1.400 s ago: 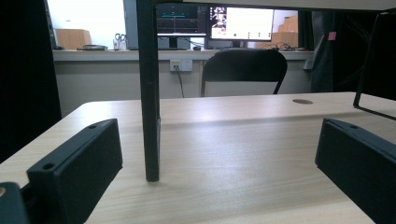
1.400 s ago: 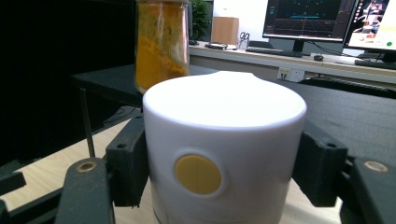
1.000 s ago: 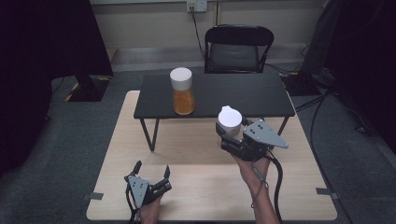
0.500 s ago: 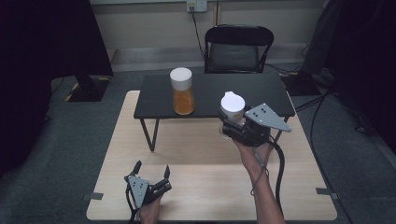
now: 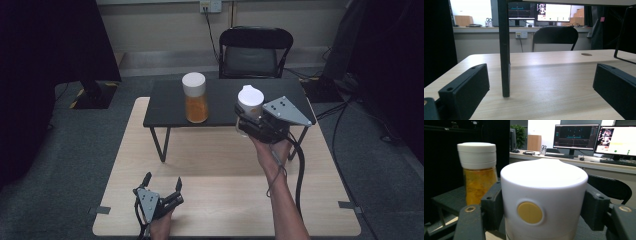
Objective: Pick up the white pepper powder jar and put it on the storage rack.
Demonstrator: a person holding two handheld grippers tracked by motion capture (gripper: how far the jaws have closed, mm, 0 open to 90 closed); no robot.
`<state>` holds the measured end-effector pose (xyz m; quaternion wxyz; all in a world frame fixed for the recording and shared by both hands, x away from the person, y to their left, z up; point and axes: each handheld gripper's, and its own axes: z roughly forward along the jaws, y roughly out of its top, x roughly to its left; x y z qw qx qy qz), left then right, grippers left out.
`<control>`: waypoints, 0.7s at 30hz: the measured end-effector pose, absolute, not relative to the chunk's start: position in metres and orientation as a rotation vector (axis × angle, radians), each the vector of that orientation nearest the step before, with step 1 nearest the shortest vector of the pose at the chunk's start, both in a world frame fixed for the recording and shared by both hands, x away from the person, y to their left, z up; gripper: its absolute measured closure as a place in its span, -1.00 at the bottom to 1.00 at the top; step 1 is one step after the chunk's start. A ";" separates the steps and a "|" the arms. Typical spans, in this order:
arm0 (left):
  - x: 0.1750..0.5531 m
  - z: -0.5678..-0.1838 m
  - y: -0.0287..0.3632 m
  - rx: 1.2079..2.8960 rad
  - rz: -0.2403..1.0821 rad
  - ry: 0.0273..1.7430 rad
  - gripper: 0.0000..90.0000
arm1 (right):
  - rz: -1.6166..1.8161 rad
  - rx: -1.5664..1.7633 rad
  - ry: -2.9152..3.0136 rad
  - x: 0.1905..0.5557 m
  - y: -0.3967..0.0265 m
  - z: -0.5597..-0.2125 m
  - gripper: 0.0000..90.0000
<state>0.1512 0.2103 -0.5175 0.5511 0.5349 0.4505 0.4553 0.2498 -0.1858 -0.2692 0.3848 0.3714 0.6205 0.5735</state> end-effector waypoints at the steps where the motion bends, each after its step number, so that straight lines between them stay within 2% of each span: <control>1: 0.151 -0.518 0.210 1.265 1.077 1.066 -1.00 | 1.459 0.951 1.579 0.251 -0.185 -0.269 -0.32; 21: 0.151 -0.517 0.211 1.266 1.077 1.065 -1.00 | 1.454 0.992 1.517 0.279 -0.172 -0.272 -0.32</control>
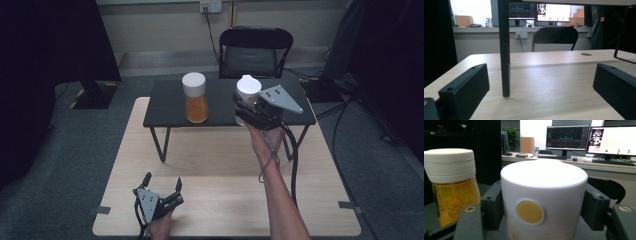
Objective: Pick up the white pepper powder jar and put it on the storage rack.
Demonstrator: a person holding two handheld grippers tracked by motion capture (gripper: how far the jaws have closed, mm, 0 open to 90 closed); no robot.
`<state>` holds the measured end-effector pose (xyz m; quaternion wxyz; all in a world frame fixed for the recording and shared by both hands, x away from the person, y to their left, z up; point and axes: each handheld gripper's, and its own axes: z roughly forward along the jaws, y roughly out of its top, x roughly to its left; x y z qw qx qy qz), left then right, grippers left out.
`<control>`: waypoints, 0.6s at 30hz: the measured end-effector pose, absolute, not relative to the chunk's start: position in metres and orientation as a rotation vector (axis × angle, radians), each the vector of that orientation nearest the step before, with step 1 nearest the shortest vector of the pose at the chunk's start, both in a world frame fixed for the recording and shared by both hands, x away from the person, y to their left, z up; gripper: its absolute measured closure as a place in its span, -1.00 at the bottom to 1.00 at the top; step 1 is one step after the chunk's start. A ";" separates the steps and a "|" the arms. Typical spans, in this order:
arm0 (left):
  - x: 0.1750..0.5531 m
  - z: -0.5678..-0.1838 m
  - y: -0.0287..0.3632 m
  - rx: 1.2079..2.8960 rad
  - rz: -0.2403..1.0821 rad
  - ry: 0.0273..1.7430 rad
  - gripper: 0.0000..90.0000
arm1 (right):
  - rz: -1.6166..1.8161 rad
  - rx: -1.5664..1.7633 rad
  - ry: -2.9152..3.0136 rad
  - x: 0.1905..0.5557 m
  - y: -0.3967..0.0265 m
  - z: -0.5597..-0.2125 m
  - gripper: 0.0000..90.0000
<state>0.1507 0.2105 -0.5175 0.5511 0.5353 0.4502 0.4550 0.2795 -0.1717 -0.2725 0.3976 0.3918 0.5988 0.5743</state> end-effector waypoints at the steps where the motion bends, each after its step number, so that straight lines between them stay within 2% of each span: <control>1: 0.151 -0.517 0.211 1.266 1.077 1.065 -1.00 | 1.450 0.990 1.517 0.281 -0.171 -0.273 -0.32; 18: 0.151 -0.517 0.210 1.267 1.077 1.065 -1.00 | 1.464 0.982 1.520 0.285 -0.173 -0.277 -0.33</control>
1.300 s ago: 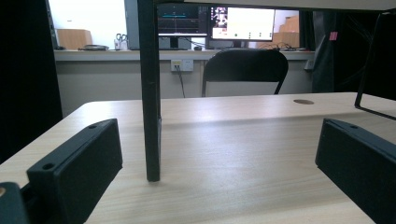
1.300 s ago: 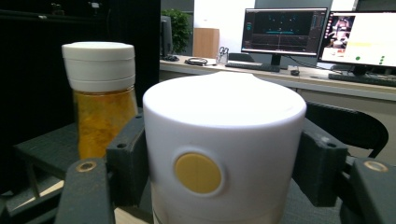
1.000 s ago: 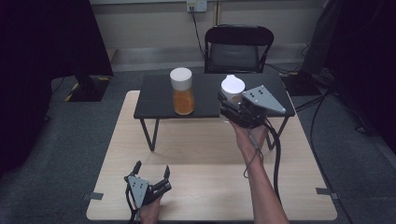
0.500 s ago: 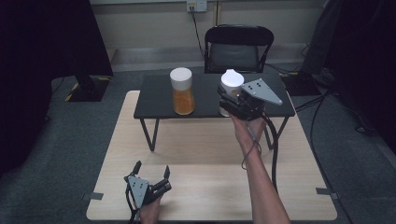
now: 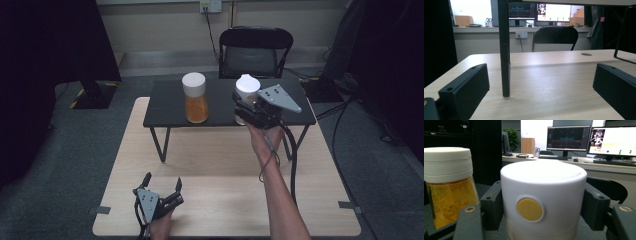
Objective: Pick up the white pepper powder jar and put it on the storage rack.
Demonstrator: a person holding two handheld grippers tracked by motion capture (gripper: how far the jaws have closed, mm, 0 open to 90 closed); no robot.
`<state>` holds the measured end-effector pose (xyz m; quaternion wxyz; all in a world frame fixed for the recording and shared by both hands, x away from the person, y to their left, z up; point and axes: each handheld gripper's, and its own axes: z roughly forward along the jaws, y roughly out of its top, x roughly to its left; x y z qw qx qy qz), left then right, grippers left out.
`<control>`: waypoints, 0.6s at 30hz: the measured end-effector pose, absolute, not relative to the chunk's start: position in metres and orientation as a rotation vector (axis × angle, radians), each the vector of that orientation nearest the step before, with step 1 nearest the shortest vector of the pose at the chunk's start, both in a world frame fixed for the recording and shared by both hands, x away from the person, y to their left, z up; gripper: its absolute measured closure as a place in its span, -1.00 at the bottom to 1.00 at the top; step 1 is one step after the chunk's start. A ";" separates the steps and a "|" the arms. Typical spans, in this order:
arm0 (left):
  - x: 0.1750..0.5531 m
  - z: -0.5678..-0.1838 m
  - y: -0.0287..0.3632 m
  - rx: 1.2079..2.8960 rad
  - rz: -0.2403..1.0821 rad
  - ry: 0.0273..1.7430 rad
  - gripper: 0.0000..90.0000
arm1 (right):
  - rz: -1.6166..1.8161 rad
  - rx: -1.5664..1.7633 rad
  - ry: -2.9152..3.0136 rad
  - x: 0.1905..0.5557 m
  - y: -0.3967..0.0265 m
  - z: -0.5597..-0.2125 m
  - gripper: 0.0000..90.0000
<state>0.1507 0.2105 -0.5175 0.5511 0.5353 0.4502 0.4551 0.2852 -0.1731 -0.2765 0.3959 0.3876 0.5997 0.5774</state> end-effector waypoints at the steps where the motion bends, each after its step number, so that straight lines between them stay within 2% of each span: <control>1: 0.151 -0.517 0.211 1.267 1.077 1.065 -1.00 | 1.464 0.982 1.520 0.285 -0.173 -0.277 -0.33; 18: 0.151 -0.517 0.210 1.266 1.077 1.065 -1.00 | 1.466 0.969 1.527 0.286 -0.175 -0.277 -0.33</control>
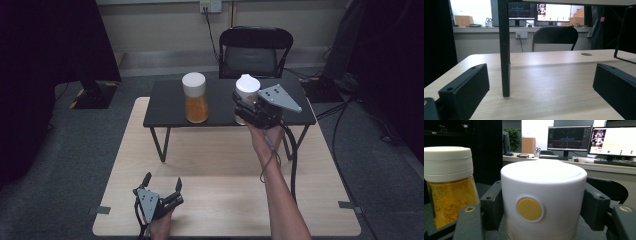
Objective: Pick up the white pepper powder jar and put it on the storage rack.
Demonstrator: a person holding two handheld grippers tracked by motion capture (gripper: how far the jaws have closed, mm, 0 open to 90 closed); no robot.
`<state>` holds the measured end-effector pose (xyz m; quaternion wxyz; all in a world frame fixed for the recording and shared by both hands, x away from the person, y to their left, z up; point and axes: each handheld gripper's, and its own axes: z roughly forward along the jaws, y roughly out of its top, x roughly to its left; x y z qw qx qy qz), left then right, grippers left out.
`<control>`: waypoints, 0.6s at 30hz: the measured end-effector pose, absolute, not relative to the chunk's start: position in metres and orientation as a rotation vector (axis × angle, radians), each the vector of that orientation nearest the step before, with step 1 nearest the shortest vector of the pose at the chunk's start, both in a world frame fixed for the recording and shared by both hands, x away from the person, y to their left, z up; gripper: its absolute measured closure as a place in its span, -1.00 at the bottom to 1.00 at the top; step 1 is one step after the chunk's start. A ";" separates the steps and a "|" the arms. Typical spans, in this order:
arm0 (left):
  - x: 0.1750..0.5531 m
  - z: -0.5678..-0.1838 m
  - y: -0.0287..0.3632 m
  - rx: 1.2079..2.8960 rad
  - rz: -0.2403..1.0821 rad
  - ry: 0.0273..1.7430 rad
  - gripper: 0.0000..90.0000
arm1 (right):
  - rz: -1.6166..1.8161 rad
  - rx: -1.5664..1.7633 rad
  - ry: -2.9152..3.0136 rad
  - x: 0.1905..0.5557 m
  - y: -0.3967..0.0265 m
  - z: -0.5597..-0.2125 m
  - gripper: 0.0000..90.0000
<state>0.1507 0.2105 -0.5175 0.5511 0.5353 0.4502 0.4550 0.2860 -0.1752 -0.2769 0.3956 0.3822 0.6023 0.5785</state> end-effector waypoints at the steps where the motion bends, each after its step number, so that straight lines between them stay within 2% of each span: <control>1: 0.151 -0.517 0.210 1.266 1.077 1.065 -1.00 | 1.467 0.964 1.526 0.286 -0.176 -0.278 -0.37; 13: 0.151 -0.517 0.211 1.267 1.077 1.065 -1.00 | 1.457 0.957 1.479 0.288 -0.172 -0.285 -1.00; 18: 0.151 -0.517 0.211 1.266 1.077 1.065 -1.00 | 1.468 0.938 1.457 0.286 -0.171 -0.290 -1.00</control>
